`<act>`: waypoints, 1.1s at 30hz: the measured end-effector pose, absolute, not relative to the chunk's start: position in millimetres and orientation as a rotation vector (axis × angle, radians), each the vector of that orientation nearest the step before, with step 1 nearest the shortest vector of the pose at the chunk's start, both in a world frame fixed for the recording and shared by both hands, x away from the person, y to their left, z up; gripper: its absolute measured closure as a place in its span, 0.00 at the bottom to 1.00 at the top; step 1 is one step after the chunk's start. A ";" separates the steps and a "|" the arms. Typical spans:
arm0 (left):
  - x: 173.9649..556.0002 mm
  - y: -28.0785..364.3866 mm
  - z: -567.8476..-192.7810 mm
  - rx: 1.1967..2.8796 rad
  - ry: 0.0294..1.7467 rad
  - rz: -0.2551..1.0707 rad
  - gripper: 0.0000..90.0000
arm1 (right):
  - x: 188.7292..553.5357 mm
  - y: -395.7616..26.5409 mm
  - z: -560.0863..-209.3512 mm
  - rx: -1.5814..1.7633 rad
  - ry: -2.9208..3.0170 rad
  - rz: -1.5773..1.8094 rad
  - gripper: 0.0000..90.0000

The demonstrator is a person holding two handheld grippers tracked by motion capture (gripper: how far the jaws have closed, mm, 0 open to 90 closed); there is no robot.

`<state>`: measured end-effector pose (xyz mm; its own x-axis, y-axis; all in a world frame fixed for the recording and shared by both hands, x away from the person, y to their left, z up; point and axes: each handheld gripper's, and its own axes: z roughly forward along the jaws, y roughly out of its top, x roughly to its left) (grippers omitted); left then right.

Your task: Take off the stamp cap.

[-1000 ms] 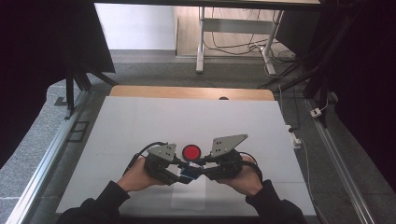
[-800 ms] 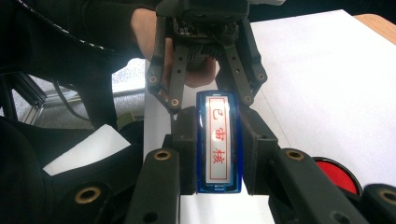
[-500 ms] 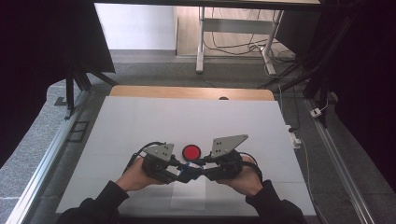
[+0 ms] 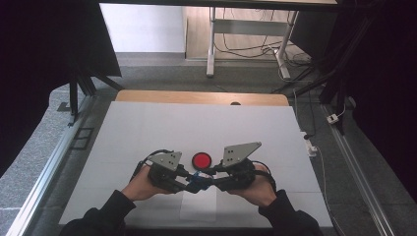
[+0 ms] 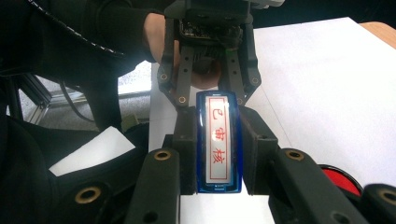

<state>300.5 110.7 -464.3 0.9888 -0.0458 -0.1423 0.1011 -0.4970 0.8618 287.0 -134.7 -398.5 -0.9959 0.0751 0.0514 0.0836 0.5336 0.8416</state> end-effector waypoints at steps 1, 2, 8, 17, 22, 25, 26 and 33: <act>300.5 110.6 -464.4 2.083 0.042 -0.180 0.77 | 287.0 -134.6 -398.7 -0.140 -2.744 -1.505 0.79; 300.4 110.7 -464.6 2.082 0.040 -0.179 0.77 | 287.1 -134.5 -398.9 -0.142 -2.742 -1.507 0.80; 301.3 110.8 -461.0 2.076 0.086 -0.215 0.77 | 284.8 -135.1 -396.4 -0.130 -2.761 -1.534 0.80; 296.3 111.9 -456.6 2.080 0.003 -0.157 0.77 | 284.5 -136.5 -393.3 -0.126 -2.727 -1.532 0.80; 293.3 111.5 -455.3 2.087 -0.035 -0.128 0.77 | 289.0 -138.4 -395.9 -0.148 -2.649 -1.530 0.80; 293.8 111.3 -455.1 2.092 -0.033 -0.133 0.77 | 289.7 -138.9 -396.3 -0.155 -2.636 -1.530 0.80; 294.2 111.3 -455.1 2.094 -0.026 -0.139 0.77 | 289.5 -138.8 -396.0 -0.151 -2.643 -1.529 0.80; 297.2 111.4 -455.5 2.105 0.034 -0.167 0.77 | 278.7 -134.6 -391.6 -0.074 -2.787 -1.550 0.80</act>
